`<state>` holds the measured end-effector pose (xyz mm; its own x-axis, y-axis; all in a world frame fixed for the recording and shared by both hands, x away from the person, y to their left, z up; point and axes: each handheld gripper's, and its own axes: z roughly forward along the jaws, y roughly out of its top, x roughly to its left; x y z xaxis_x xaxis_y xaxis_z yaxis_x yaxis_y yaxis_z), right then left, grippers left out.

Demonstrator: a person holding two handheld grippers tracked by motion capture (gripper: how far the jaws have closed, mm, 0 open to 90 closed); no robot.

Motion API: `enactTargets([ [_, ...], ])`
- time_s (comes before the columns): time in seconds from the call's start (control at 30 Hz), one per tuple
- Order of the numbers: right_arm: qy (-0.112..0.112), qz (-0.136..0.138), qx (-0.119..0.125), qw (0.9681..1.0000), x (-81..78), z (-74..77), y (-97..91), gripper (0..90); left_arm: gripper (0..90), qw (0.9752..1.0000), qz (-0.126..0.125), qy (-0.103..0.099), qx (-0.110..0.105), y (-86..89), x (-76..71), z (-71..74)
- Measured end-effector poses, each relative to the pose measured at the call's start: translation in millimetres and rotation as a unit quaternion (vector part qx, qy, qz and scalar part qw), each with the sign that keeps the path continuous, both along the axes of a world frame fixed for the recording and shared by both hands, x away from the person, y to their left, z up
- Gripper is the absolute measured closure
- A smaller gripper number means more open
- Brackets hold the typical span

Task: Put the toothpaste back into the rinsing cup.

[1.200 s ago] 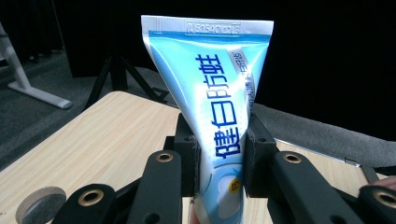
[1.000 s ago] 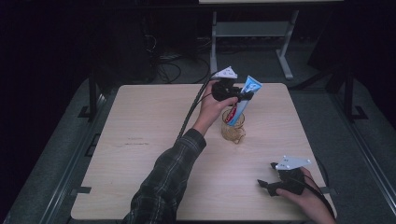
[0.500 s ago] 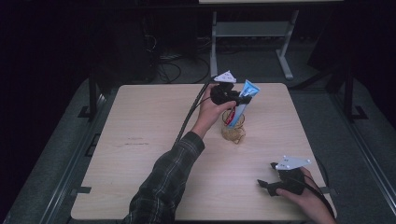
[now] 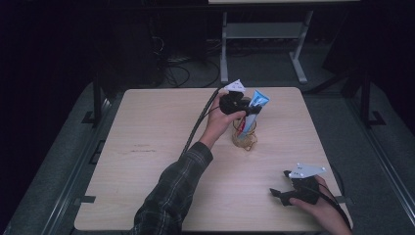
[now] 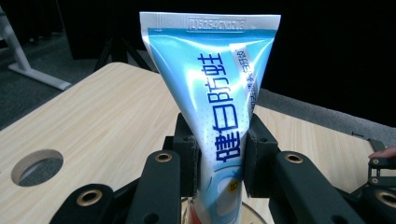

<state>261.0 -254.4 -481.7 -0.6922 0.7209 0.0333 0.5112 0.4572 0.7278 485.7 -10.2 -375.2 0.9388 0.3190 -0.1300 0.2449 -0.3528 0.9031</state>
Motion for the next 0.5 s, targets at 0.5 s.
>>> enactTargets([
  [0.5, 0.000, 0.000, 0.000, 1.0000, 0.0, 0.0, 0.0, 13.8, 70.0, 1.0000, 0.003, 0.005, 0.007, 3.5, 0.1, -5.4],
])
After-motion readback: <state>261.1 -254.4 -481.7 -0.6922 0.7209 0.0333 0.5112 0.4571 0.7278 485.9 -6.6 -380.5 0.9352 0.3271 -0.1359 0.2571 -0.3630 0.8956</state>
